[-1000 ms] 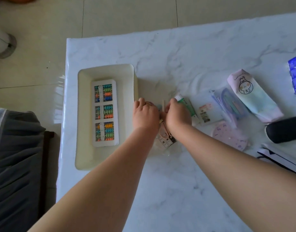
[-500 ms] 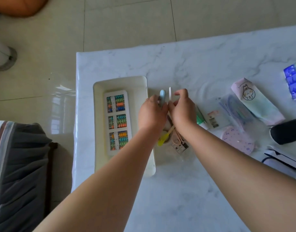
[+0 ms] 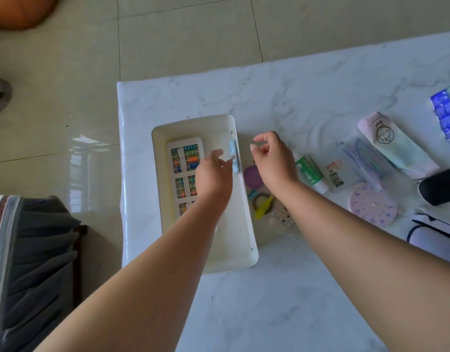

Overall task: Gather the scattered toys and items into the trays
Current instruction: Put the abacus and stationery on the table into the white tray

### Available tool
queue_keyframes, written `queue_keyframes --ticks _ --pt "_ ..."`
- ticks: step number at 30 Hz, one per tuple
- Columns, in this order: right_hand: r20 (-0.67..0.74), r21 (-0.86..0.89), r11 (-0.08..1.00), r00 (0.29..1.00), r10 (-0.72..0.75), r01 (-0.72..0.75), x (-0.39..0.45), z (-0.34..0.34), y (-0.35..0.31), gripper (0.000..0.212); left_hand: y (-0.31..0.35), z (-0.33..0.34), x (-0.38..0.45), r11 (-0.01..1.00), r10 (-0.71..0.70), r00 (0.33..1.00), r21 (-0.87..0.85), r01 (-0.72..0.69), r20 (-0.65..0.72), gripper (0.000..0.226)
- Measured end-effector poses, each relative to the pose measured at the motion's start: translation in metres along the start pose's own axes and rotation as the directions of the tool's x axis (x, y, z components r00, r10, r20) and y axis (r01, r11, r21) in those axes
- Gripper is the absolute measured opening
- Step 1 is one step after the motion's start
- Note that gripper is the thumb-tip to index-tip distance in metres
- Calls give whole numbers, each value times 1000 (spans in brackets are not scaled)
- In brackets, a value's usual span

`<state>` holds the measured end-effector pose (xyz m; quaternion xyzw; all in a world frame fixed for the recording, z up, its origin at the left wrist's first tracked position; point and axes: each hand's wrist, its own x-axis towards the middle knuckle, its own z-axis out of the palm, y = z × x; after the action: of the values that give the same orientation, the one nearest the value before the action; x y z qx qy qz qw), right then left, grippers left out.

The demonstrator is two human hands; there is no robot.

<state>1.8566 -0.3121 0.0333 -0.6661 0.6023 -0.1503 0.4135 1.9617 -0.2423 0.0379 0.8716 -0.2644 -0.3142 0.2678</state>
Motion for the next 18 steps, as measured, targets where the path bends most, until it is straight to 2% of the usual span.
queue_keyframes --ticks 4,6,10,12,14,17,18 --pt "-87 -46 994 991 98 -102 1 -24 34 21 7 11 -13 976 202 979 89 -200 -13 35" --pt "-62 -117 984 990 127 -133 1 -31 49 27 12 17 -18 941 305 952 146 -305 25 36" --pt "36 -241 961 988 151 -138 -1 -36 70 27 19 35 -20 751 542 833 378 -541 114 34" --pt "54 -218 966 986 157 -142 -4 -34 74 17 22 45 -18 676 533 822 483 -557 201 29" --pt "24 -258 960 992 123 -112 -5 -31 77 25 26 56 -17 621 464 836 566 -542 291 22" --pt "25 -257 957 989 148 -136 0 -25 77 21 33 67 -15 498 350 860 704 -506 371 28" --pt "39 -323 940 991 130 -110 3 -23 78 20 35 71 -15 452 312 870 746 -489 382 31"
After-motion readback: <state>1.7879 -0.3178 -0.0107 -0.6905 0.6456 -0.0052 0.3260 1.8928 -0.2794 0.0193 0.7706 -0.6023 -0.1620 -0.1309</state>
